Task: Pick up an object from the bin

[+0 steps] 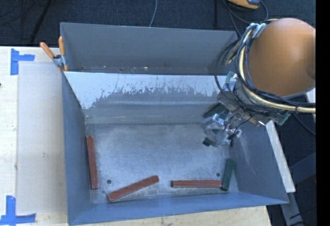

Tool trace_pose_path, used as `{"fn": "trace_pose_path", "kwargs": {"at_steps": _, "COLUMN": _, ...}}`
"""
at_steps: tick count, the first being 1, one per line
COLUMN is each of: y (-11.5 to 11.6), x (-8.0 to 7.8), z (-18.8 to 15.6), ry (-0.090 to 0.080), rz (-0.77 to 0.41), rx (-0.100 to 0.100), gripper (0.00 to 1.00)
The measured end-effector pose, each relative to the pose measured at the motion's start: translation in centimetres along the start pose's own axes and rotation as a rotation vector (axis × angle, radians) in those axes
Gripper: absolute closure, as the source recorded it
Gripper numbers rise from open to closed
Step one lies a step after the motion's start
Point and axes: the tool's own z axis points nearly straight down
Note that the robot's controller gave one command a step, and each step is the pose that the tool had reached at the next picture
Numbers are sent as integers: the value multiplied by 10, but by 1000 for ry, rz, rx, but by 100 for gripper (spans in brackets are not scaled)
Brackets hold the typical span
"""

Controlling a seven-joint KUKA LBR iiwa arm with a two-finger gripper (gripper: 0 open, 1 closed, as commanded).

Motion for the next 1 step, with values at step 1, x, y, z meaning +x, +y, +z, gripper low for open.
{"fn": "trace_pose_path", "kwargs": {"at_steps": 1, "y": 26, "x": 9, "z": 90, "ry": 12, "rz": -29, "rx": -16, "gripper": 100}}
